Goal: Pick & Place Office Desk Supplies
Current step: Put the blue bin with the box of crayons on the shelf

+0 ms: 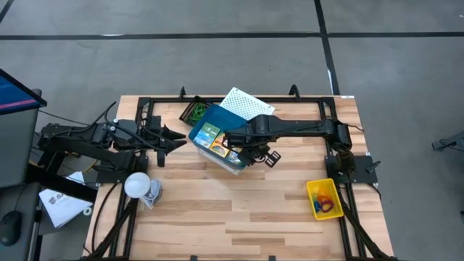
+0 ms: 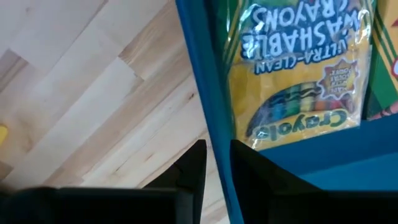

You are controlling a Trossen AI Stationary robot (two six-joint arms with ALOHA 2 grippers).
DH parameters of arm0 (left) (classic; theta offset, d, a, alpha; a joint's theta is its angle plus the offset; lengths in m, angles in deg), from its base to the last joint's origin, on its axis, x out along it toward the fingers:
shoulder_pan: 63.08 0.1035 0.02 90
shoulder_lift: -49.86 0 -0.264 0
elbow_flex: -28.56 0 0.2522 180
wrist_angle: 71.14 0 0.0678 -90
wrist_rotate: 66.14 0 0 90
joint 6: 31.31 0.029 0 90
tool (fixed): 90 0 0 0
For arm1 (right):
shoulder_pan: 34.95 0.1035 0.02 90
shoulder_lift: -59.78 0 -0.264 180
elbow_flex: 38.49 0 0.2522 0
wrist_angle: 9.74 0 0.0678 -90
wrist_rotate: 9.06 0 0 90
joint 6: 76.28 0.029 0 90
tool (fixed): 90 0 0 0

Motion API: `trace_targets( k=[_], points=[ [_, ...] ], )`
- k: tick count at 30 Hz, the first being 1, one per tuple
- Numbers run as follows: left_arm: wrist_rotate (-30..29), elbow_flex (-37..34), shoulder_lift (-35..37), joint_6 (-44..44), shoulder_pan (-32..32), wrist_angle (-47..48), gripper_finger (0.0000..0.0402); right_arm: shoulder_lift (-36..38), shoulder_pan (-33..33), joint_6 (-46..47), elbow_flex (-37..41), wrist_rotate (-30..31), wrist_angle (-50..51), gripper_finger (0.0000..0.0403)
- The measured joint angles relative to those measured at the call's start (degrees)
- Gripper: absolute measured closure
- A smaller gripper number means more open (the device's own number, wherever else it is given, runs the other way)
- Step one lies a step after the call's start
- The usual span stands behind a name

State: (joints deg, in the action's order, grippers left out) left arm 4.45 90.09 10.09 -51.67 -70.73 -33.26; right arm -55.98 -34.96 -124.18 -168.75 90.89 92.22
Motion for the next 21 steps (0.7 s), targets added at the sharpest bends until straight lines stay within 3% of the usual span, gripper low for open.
trace_targets(
  k=[21],
  points=[
    [-0.09,0.0,-1.33,-0.02,-0.02,-0.6,0.0291,-0.02,0.39,6.23,-6.8,-3.27,1.76,0.0334]
  ],
)
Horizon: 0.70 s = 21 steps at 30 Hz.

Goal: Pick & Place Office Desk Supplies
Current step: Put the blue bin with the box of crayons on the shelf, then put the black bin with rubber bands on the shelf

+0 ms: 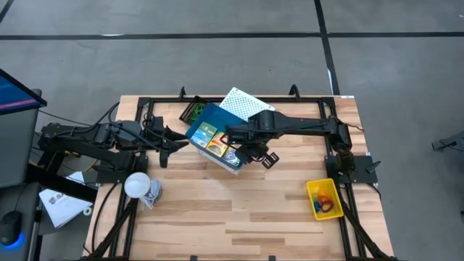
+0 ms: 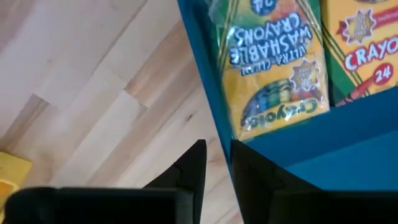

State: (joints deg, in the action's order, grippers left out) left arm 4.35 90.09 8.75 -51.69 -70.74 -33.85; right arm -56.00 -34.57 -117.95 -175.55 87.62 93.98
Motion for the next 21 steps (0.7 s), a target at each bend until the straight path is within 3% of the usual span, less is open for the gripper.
trace_targets(
  k=[15,18,21],
  points=[
    [0.04,0.0,0.0,0.04,0.0,-0.07,0.0291,4.89,0.57,1.79,0.02,4.31,0.05,0.0334],
    [0.04,0.0,0.0,0.02,0.0,-0.04,0.0291,5.92,1.43,5.83,0.02,8.39,-0.81,0.0334],
    [-0.79,0.0,0.0,0.01,0.02,0.01,0.0291,6.83,2.55,12.76,0.02,16.59,-1.83,0.0334]
  ],
)
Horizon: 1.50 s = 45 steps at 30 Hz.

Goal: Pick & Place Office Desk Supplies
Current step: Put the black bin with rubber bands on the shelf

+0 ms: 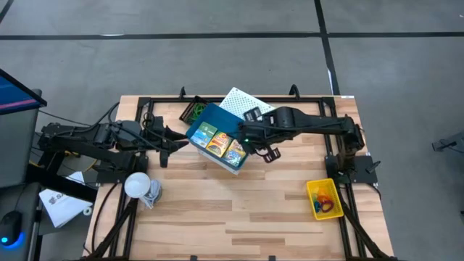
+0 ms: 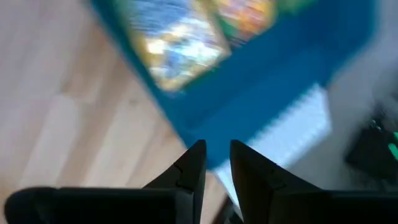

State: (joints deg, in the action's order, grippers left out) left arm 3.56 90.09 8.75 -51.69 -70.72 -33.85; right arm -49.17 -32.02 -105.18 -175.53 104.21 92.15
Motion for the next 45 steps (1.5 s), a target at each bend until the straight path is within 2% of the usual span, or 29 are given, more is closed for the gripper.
trace_targets(
  k=[3,7,11,14,18,22,25,29,34,40,45],
  points=[
    [-5.13,0.0,0.04,0.01,0.12,0.04,0.0291,0.58,0.53,7.94,0.0,5.33,-1.45,0.0334],
    [-14.61,0.96,0.22,-1.45,2.25,0.12,0.0291,0.67,0.43,21.61,0.0,6.99,-1.68,0.0334],
    [-15.26,4.42,-0.67,-1.51,8.57,0.47,0.029,1.26,0.48,31.67,0.04,6.71,-0.71,0.0334],
    [-11.18,8.57,-2.73,-1.91,16.55,5.0,0.0284,2.19,0.84,37.32,-1.31,2.84,-1.05,0.0334],
    [-0.73,14.76,-7.05,-2.33,31.92,12.4,0.0271,4.16,0.6,43.34,-6.28,-6.05,-5.51,0.0334],
    [12.8,19.26,-13.54,-1.45,48.53,14.6,0.025,6.79,0.36,46.45,-11.46,-8.43,-8.46,0.0334],
    [22.9,21.45,-19.67,-1.15,59.31,15.17,0.0231,10.45,0.91,47.28,-10.68,-8.9,-13.05,0.0334],
    [30.78,21.73,-28.64,-1.05,68.91,15.79,0.0213,14.34,2.18,50.93,-10.58,-9.57,-16.04,0.0334],
    [35.17,21.73,-39.15,2.48,73.37,15.94,0.0213,16.97,4.79,54.03,-10.54,-9.87,-18.52,0.0334],
    [37.18,21.73,-50.07,5.07,72.36,15.46,0.0225,18.16,5.61,55.64,-10.52,-9.75,-21.54,0.0334],
    [37.3,21.75,-54.88,7.43,71.93,15.18,0.0225,18.5,5.61,57.68,-10.49,-9.77,-21.46,0.0334]
  ],
)
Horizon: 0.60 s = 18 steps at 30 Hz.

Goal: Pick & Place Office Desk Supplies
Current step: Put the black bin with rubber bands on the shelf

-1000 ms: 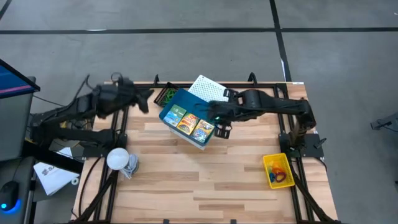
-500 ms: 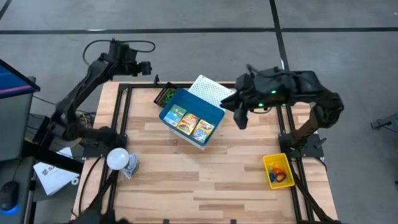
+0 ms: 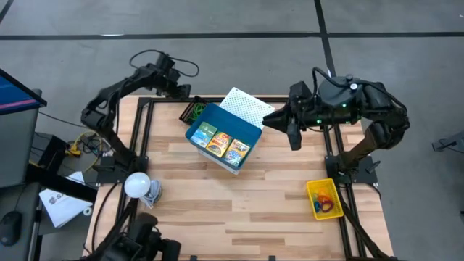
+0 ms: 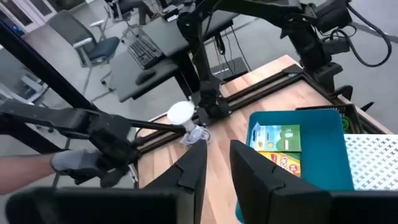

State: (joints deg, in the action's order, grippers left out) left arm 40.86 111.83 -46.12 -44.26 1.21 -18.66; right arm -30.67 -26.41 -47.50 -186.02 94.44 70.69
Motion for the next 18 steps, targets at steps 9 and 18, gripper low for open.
trace_targets(
  k=[9,18],
  points=[
    [-2.63,-0.15,-3.09,4.17,-1.73,2.75,0.0222,-0.02,0.09,1.26,0.0,0.02,-0.06,0.0334],
    [-7.05,-1.05,-3.09,5.22,-5.14,1.73,0.0225,-0.02,0.09,0.8,0.0,0.04,-3.46,0.0334]
  ],
)
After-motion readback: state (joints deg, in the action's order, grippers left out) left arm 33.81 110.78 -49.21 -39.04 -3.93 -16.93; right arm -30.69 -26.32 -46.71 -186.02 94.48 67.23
